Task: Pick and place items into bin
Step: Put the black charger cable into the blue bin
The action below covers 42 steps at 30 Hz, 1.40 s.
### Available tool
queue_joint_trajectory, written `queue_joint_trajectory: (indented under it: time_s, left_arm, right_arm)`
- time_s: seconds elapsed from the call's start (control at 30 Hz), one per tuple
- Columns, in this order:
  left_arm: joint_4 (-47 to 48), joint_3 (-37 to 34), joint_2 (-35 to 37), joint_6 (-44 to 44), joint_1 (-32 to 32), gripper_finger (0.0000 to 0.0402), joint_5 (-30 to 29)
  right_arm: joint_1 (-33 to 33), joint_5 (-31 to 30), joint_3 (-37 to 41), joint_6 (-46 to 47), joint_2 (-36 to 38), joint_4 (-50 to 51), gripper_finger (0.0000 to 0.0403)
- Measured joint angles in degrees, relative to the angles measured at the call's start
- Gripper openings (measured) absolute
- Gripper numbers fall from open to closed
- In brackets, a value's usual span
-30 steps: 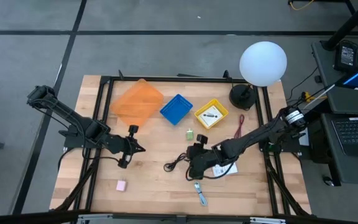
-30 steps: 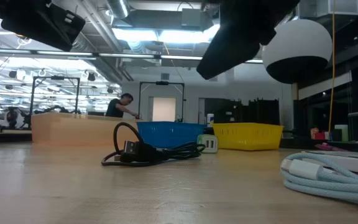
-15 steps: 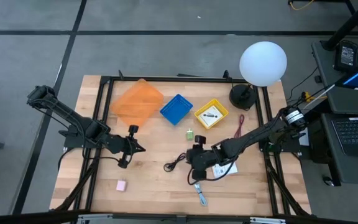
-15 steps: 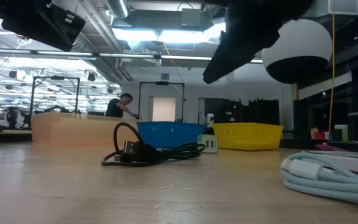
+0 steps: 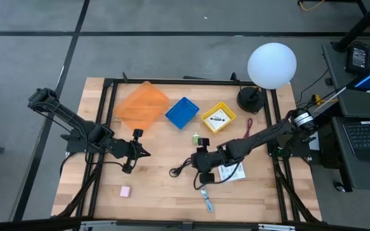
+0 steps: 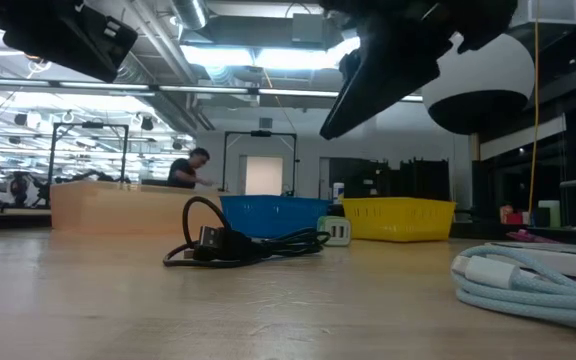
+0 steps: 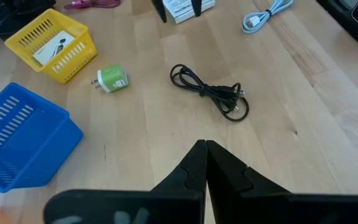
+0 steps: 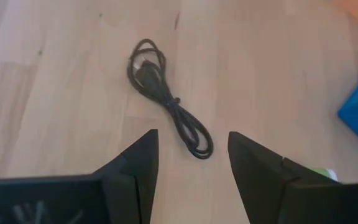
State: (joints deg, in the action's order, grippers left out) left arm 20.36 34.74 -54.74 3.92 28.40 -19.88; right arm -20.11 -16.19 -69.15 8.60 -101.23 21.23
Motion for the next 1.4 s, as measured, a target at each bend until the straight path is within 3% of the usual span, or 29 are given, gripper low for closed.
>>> queue_joint_trajectory:
  time_s: [0.47,0.67,0.9,1.1,1.27,1.4]
  left_arm:
    - [-6.03,0.00,0.00,-0.01,0.00,0.0002,-0.21]
    - [-13.54,0.00,-0.15,-0.11,0.00,0.0002,-4.24]
    - [-15.99,0.02,-2.73,-0.17,0.00,0.0002,-6.01]
    - [-20.70,0.58,-9.37,1.65,0.00,0.0002,-5.60]
    - [-18.86,6.46,-17.45,7.03,-0.01,0.0002,-5.25]
    - [-11.78,13.90,-23.57,11.48,-0.06,0.0002,-4.93]
  right_arm:
    - [1.01,-0.16,-0.02,-11.78,1.14,8.71,0.0172]
    - [2.42,-0.11,0.27,-9.11,3.17,12.88,0.0172]
    - [2.29,-1.76,14.59,-0.87,12.95,-2.39,0.0172]
    - [2.10,-2.14,25.01,6.06,20.88,-14.34,0.0172]
    - [1.55,-4.58,27.55,8.74,23.37,-14.47,0.0172]
    - [0.49,-6.93,27.59,7.51,23.43,-14.25,0.0172]
